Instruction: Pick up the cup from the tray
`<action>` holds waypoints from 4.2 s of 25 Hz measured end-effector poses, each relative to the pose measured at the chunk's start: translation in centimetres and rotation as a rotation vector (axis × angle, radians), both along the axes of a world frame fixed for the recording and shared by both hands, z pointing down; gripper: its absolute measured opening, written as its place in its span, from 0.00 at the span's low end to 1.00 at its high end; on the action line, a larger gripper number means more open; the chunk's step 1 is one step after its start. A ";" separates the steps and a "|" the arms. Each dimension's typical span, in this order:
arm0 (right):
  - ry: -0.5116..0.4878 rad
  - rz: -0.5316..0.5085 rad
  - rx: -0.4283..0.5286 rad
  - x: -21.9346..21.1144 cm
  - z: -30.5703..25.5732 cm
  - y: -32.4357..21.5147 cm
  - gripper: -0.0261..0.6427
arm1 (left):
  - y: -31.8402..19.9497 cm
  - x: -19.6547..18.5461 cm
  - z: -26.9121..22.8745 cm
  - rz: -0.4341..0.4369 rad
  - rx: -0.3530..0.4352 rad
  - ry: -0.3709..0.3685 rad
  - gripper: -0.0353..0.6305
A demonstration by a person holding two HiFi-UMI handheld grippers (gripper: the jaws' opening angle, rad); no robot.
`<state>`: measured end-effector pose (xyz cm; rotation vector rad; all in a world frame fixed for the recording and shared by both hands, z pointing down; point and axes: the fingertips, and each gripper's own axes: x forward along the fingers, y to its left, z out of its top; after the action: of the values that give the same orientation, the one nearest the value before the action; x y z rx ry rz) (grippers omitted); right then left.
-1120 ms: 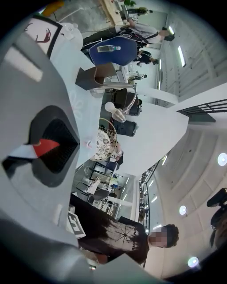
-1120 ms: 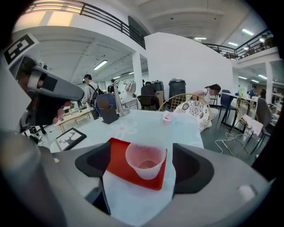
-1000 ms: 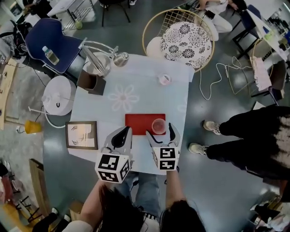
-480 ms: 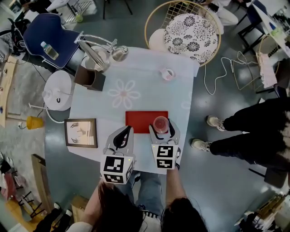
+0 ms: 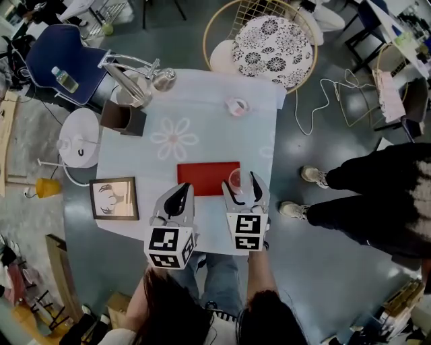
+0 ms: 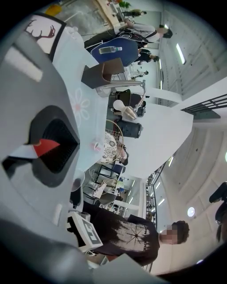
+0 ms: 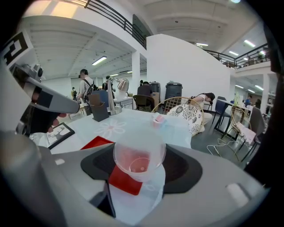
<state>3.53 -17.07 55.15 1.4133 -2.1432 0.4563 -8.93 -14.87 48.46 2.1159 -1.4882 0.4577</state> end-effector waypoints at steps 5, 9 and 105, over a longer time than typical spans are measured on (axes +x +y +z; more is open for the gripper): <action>0.030 0.031 -0.010 2.4 0.2 -0.1 0.54 | 0.0 2.1 -0.1 0.041 0.002 0.027 0.05; 0.034 0.055 -0.020 3.8 0.7 0.3 0.54 | -0.1 3.2 0.5 0.052 -0.003 0.031 0.05; -0.060 0.145 0.310 -3.3 -21.9 14.9 0.07 | 11.9 1.9 -15.4 0.210 0.278 0.132 0.05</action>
<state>0.22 -2.13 33.27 1.7528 -2.2407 0.2275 -7.04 -3.01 33.04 2.4813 -1.3236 0.1872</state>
